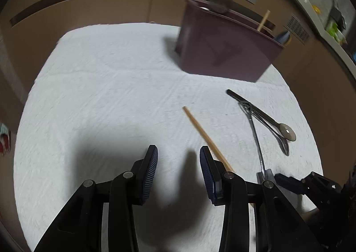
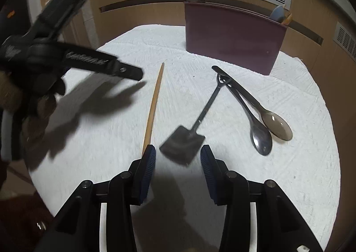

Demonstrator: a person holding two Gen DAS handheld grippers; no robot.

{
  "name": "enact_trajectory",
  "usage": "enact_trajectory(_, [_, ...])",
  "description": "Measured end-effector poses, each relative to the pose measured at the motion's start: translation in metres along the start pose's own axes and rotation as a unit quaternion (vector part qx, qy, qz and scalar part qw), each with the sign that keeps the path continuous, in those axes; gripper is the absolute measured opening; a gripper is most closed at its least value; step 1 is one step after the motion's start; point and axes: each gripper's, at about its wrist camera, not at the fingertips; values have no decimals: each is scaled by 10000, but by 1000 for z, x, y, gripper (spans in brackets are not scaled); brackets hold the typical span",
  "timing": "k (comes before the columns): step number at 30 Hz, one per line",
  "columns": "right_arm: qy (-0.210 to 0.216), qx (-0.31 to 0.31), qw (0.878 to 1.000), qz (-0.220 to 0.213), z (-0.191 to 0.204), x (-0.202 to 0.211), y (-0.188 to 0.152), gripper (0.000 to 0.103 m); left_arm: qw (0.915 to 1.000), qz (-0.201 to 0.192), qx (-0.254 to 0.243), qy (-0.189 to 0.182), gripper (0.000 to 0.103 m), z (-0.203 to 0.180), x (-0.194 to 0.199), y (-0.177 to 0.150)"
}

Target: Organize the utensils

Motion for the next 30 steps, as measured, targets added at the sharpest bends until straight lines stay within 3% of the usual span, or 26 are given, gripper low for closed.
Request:
enact_trajectory(5, [-55,-61,10000,39,2,-7,5,38,9996,140,248,30,39,4,1,-6])
enact_trajectory(8, [-13,-131,9999,39,-11,-1,0,31,9996,197,216,-28,39,-9,-2,-7])
enact_trajectory(12, [-327,-64,9994,58,-31,10,-10,28,9997,234,37,-39,39,-38,-6,-7])
enact_trajectory(18, [-319,-363,9988,-2,-62,26,-26,27,9972,25,-729,162,39,-93,-9,-12])
enact_trajectory(22, [-336,-349,9988,-86,-60,30,-31,31,9865,34,-1590,398,39,-121,-13,-30])
enact_trajectory(26, [-193,-600,9979,-119,-63,32,-32,37,9764,14,-2018,766,39,-115,-10,-46])
enact_trajectory(30, [36,-715,9974,-85,-67,34,-33,41,9785,-8,-1778,1043,40,-79,3,-48])
Point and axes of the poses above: each gripper's, at about its wrist camera, not at the fingertips, and x roughly against the way its jaws point, z to its left, y to its top, and after that the axes turned 5 degrees about -z, right-handed
